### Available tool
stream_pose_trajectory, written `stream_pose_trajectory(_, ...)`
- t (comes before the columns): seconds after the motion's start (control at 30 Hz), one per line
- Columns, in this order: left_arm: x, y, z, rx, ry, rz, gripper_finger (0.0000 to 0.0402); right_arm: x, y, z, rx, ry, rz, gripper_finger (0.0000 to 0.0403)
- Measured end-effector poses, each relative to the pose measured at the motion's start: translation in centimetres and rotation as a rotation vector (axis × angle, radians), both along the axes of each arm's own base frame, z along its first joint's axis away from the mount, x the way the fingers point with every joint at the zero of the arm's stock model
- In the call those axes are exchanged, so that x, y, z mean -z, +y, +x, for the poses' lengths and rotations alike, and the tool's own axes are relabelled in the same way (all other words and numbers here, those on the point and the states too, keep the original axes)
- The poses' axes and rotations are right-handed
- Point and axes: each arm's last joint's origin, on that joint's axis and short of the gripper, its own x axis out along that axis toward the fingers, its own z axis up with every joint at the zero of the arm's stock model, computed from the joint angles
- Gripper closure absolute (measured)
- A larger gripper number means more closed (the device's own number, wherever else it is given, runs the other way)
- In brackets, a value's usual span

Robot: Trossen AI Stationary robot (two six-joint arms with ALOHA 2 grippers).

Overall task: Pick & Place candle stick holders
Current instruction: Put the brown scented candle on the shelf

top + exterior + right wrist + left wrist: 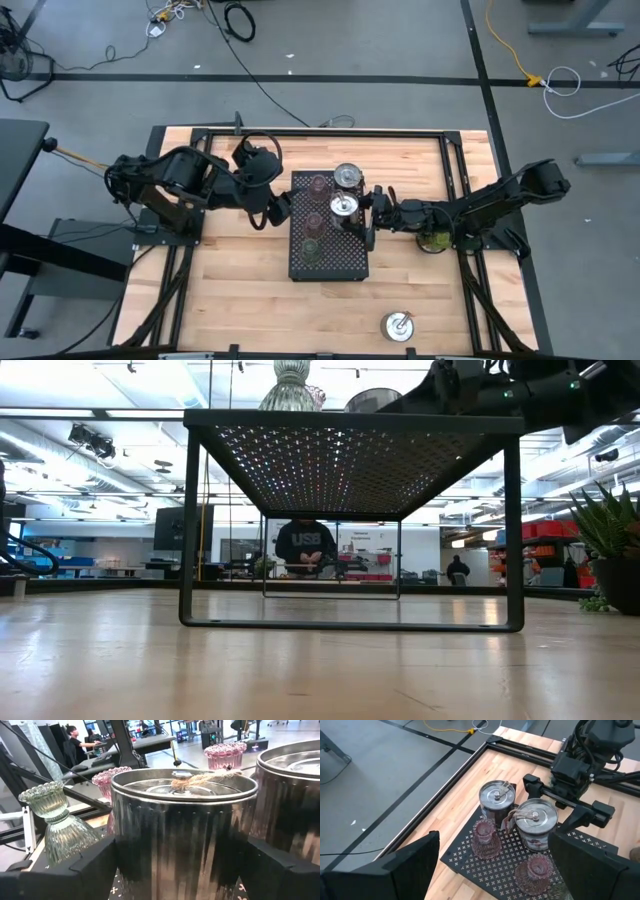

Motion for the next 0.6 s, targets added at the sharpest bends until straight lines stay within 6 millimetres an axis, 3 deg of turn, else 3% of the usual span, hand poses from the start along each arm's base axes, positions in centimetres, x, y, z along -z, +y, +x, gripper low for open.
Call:
stream_pose_trajectory(0.23, 0.01, -0.05, -0.01, 0.003, 0.001, -0.001, 0.0028, -0.01, 0.05, -0.05, 0.031, -0.011, 0.064, 0.0071)
stream_pose_trajectory(0.33, 0.0, -0.04, -0.02, 0.003, 0.001, -0.001, 0.0028, 0.0, 0.35, -0.11, 0.029, -0.012, 0.074, 0.0027)
stream_pose_trajectory(0.4, 0.0, -0.04, -0.02, 0.003, 0.001, -0.001, 0.0028, 0.16, 0.63, -0.19, 0.021, 0.001, 0.072, 0.0019)
stream_pose_trajectory(0.6, 0.0, -0.04, -0.02, 0.003, 0.001, -0.001, 0.0028, 0.1, 0.93, -0.26, 0.029, -0.009, 0.065, 0.006)
